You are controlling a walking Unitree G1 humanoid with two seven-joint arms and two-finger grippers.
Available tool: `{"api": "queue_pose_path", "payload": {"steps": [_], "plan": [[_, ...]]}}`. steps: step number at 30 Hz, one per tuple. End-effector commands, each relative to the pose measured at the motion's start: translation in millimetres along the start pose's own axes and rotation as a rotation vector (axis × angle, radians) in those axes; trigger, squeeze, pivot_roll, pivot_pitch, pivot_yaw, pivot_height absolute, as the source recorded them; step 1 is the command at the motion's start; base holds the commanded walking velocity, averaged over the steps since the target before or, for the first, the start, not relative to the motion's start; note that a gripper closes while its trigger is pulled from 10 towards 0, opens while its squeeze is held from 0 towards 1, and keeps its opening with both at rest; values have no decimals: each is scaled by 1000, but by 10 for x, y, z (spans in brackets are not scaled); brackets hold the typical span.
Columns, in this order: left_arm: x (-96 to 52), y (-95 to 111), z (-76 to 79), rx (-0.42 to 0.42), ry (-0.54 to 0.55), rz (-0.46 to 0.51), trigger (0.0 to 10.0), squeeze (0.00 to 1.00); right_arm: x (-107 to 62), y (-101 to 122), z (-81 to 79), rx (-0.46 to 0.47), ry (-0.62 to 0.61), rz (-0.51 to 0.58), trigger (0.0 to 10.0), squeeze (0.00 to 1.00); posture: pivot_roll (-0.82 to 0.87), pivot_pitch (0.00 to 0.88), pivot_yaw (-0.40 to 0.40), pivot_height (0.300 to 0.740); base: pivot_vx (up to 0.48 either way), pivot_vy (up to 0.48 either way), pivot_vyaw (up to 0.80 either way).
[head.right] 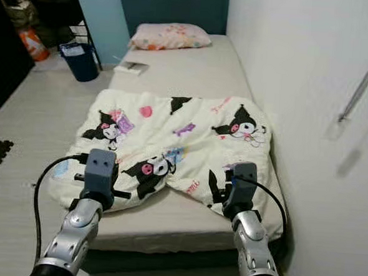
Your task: Clean up the room
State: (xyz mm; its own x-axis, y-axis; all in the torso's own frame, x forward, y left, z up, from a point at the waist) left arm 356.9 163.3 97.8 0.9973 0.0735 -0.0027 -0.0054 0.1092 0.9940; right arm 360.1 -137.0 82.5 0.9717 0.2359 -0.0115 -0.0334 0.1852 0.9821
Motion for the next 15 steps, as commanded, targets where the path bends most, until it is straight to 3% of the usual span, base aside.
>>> {"api": "queue_pose_path", "payload": {"steps": [1,7,15], "plan": [[-34,-31,-137,-2,48,1,10000,0,-9,-20,-75,5,21,-3,10000,0,-83,133,54,705,0,0,0],[-34,-34,-167,-4,54,-4,10000,0,0,-17,-81,7,25,-5,10000,0,-82,135,53,705,0,0,0],[-35,-98,-85,-24,-7,-50,10000,0,7,-16,-84,2,22,-7,10000,0,-82,139,56,705,0,0,0]]}}
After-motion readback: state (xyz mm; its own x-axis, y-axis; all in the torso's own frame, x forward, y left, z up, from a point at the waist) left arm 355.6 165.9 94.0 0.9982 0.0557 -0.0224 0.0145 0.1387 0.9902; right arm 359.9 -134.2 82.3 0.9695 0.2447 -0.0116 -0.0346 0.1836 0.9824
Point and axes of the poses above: a point about 5 cm out from each wrist's last joint towards the gripper, its own x axis pointing out of the wrist towards the gripper, its own y axis along the axis of the wrist's last joint, z = x × y, the point moved 5 cm from there along x, pointing out of the wrist towards the gripper, and after that the axes turned 14 degrees about -x, right-handed, at the moved point
